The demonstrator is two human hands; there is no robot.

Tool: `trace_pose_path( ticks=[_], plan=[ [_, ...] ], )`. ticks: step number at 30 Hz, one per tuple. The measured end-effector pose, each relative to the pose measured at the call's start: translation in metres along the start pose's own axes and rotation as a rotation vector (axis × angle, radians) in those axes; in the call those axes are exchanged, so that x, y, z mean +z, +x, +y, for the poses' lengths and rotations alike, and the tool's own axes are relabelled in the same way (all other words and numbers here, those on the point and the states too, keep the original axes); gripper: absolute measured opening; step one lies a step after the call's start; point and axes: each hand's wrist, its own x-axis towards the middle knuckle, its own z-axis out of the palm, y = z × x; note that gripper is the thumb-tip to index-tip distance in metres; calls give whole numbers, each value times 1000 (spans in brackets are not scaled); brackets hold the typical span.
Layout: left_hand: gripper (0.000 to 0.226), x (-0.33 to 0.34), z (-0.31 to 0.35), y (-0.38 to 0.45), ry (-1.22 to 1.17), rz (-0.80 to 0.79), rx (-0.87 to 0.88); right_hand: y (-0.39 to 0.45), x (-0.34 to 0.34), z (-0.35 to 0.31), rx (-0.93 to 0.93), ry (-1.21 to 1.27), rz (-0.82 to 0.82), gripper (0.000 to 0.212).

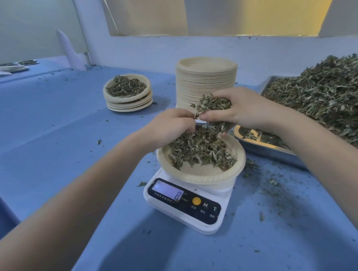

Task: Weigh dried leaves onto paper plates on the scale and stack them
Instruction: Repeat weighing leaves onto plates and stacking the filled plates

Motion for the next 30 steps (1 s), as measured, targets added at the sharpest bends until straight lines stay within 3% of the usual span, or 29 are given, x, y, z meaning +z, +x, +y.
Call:
trace_pose_path(
  ticks=[4, 8, 13, 15, 20, 22, 26, 30],
  plan=[
    [41, 4, 0, 2, -86, 10, 25, -3, -10, 12, 82, -78, 69, 63],
    [36, 12, 4, 14, -111, 27, 81, -6, -31, 43, 184, -520, 160, 58],
    [36, 17, 9, 24, 54, 104, 111, -12, -41, 71, 393, -821, -99, 77],
    [31, 16, 8, 27, 57, 150, 101, -12, -38, 71, 362, -822, -119, 76],
    [28, 9, 3, 27, -15, 236, 57, -4, -10, 43, 53, -525, 40, 33],
    [28, 5, 1, 24, -49, 243, 60, -1, 5, 27, -44, -411, 88, 25],
    [26, 1, -6, 18, -131, 310, 98, 1, 27, 3, -110, -250, 49, 30],
    [27, 1, -16, 11, -223, 392, 115, 2, 37, -2, -122, -377, -10, 44]
  ],
)
